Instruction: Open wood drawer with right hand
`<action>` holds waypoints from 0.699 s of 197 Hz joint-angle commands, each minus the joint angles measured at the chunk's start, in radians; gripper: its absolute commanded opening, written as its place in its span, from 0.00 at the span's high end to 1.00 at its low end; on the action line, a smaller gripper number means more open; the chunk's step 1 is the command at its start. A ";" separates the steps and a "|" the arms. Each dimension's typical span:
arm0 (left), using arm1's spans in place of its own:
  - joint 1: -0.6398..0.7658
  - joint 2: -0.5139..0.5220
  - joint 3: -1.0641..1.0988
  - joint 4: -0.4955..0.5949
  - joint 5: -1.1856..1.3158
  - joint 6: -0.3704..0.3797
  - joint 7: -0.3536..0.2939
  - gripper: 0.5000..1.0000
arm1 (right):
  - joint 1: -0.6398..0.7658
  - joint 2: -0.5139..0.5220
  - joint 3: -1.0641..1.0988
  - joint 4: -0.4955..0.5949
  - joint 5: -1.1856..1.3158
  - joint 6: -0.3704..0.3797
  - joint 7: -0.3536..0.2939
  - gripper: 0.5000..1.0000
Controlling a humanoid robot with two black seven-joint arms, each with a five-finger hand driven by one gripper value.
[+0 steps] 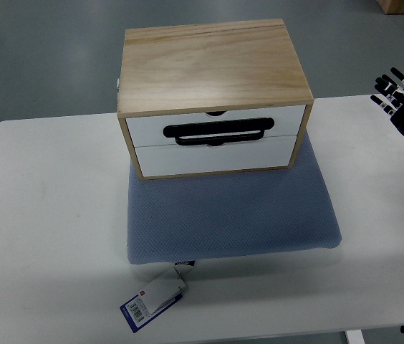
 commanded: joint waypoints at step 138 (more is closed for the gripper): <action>0.001 0.000 -0.001 0.009 -0.002 0.001 -0.002 0.00 | 0.014 -0.014 0.007 0.002 0.001 0.000 0.000 0.14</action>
